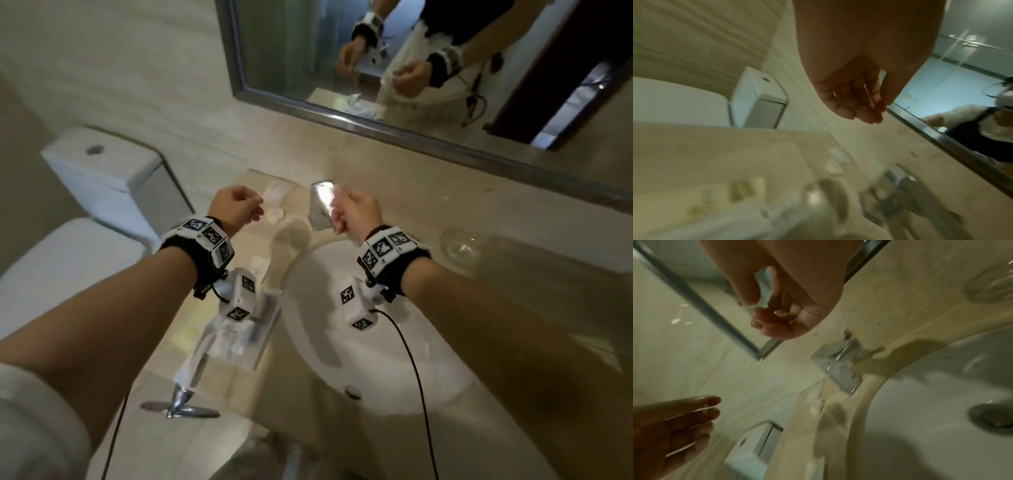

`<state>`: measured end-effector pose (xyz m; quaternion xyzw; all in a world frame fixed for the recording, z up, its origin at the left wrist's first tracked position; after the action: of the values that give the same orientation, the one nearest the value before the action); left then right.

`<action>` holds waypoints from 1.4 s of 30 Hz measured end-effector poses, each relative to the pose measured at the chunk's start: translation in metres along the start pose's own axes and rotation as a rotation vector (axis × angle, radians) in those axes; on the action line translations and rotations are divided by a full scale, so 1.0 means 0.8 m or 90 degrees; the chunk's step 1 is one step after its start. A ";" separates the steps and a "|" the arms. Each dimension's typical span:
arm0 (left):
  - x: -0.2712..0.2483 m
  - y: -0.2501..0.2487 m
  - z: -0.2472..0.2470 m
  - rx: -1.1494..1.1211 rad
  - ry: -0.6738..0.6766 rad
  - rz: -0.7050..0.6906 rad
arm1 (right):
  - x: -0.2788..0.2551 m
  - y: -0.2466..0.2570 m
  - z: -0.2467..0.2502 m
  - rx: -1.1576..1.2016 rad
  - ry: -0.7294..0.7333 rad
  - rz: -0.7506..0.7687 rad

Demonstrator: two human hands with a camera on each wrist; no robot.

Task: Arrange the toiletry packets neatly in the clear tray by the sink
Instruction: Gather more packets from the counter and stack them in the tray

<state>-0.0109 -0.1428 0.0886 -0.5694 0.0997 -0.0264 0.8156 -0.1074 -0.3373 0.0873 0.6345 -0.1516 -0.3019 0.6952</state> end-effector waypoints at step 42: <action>0.010 0.166 0.115 0.218 0.106 0.149 | -0.016 -0.098 -0.244 -0.241 0.250 -0.062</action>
<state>0.0051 -0.0128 -0.0059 -0.4027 0.2265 0.0050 0.8868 -0.0190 -0.1761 -0.0160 0.5463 0.0759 -0.2293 0.8020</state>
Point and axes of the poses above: each hand's wrist, its own x-axis towards the middle knuckle, its own z-axis out of the back of the hand, y = z × x, the point moved 4 cm from there along x, towards the middle knuckle, and after that the axes turned 7 degrees about -y, right-handed, at the moved point
